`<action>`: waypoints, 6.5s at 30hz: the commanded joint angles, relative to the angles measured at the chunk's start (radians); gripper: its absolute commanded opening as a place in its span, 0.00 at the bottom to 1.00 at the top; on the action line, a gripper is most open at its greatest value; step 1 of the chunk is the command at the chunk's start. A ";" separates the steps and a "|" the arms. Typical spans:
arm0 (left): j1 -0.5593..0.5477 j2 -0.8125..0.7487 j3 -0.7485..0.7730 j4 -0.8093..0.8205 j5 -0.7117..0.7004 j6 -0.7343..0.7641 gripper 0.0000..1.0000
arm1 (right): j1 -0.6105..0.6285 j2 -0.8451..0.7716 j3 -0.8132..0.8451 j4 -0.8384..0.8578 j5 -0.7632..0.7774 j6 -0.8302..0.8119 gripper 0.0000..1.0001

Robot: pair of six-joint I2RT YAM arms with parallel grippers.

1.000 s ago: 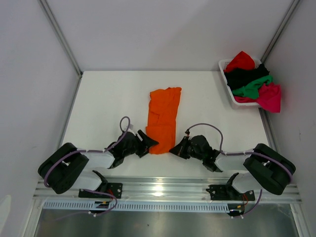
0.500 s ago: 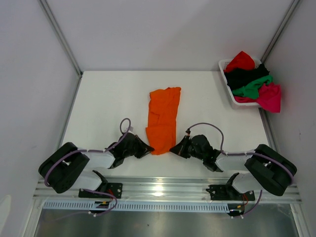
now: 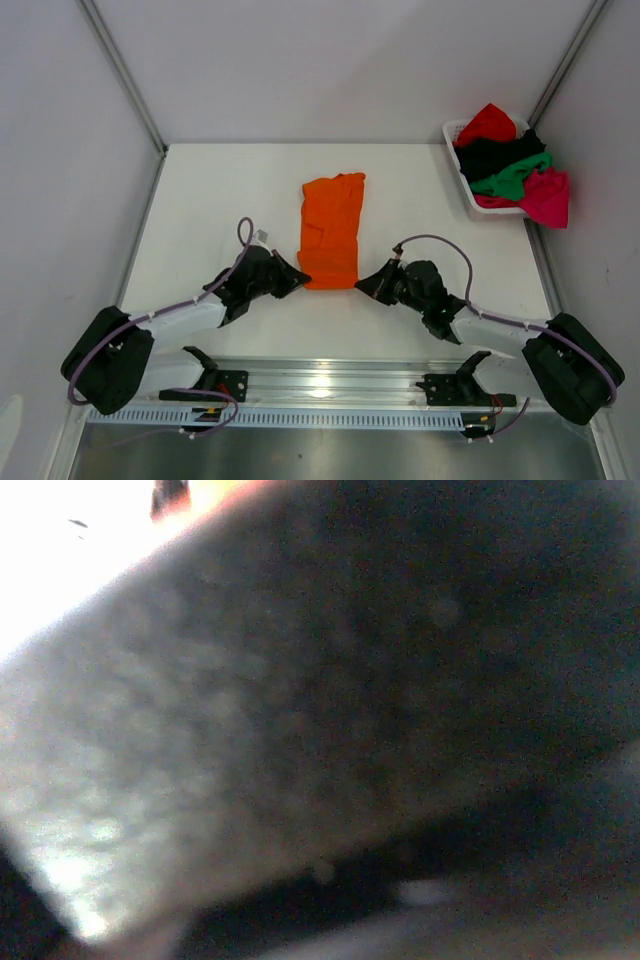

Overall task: Fold and stack the t-shirts
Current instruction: Fold the tshirt

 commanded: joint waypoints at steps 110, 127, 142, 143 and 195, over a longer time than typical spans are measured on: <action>0.186 0.231 0.339 -0.210 0.040 0.189 0.01 | 0.235 0.510 -0.017 0.939 0.260 0.667 0.54; 0.199 0.207 0.322 -0.224 0.020 0.206 0.01 | 0.295 0.745 0.089 1.079 0.293 0.790 0.54; 0.212 0.199 0.315 -0.223 0.029 0.217 0.01 | 0.246 0.774 0.117 1.073 0.322 0.747 0.53; 0.214 0.198 0.313 -0.224 0.029 0.217 0.01 | 0.236 0.773 0.113 1.071 0.330 0.734 0.53; 0.183 -0.048 0.034 -0.319 0.072 0.189 0.01 | 0.145 0.521 -0.066 0.844 0.022 0.572 0.07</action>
